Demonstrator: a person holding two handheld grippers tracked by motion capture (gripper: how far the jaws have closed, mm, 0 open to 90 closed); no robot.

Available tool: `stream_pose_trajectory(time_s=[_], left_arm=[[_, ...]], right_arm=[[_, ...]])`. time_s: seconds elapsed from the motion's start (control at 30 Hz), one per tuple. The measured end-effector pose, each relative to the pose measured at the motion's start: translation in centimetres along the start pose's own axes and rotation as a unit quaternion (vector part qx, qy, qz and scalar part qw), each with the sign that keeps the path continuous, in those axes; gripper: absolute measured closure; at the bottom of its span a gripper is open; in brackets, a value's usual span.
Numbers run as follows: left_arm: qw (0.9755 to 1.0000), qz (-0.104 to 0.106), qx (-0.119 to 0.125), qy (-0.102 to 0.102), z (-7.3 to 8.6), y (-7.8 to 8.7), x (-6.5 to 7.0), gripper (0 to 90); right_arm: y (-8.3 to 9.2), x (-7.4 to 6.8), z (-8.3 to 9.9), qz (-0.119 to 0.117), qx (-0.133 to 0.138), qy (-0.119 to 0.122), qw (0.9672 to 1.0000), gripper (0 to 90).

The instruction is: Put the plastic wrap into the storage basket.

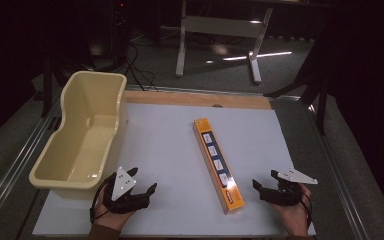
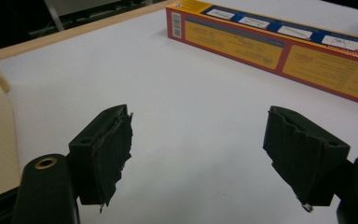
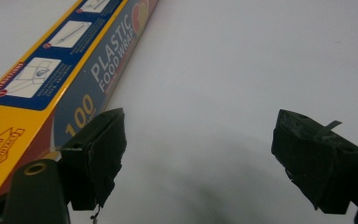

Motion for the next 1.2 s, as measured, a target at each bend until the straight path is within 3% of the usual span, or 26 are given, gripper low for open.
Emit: stream_pose_trajectory(time_s=[0.23, 0.27, 0.43, 0.73, 0.93, 1.07, 1.2], left_arm=[[1.0000, 0.000, -0.004, -0.003, 0.0, -0.4, 0.1, 18.9], [0.9998, 0.017, -0.002, 0.007, 0.0, -0.7, 0.2, 18.2], [0.9998, 0.017, -0.001, 0.007, -0.1, -0.9, 0.0, 17.9], [0.9999, -0.001, -0.001, 0.017, 0.0, -0.8, -0.5, 16.3], [0.9999, -0.002, 0.002, 0.016, 0.0, -0.7, -0.6, 16.3], [0.9999, -0.004, 0.006, 0.016, -0.1, -0.6, -0.6, 16.8], [0.9999, -0.003, 0.007, 0.014, -0.2, -0.5, -0.6, 17.6]], right_arm=[[-0.1, -0.1, -0.1, -0.006, -0.003, -0.004, 1.0000, 18.0], [-0.1, -0.5, -0.2, -0.018, -0.008, -0.021, 0.9996, 20.0], [-0.1, -1.0, -0.6, -0.020, -0.005, -0.026, 0.9995, 20.3], [-0.3, -3.0, -1.6, -0.033, -0.008, -0.012, 0.9994, 20.4], [-0.3, -3.3, -2.3, -0.031, -0.010, -0.009, 0.9994, 20.5], [-0.9, -4.8, -3.7, -0.037, -0.024, 0.019, 0.9989, 19.3], [-1.4, -5.7, -4.7, -0.040, -0.024, 0.023, 0.9986, 19.4]])
Point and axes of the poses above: each handheld gripper's, and its own axes: y roughly backward along the jaws, z roughly out of its underside, x roughly to its right, the point moved 9 cm from there along -y, roughly forward along the jaws, and after that the axes turned 12 degrees about z, right-handed, at the moved point
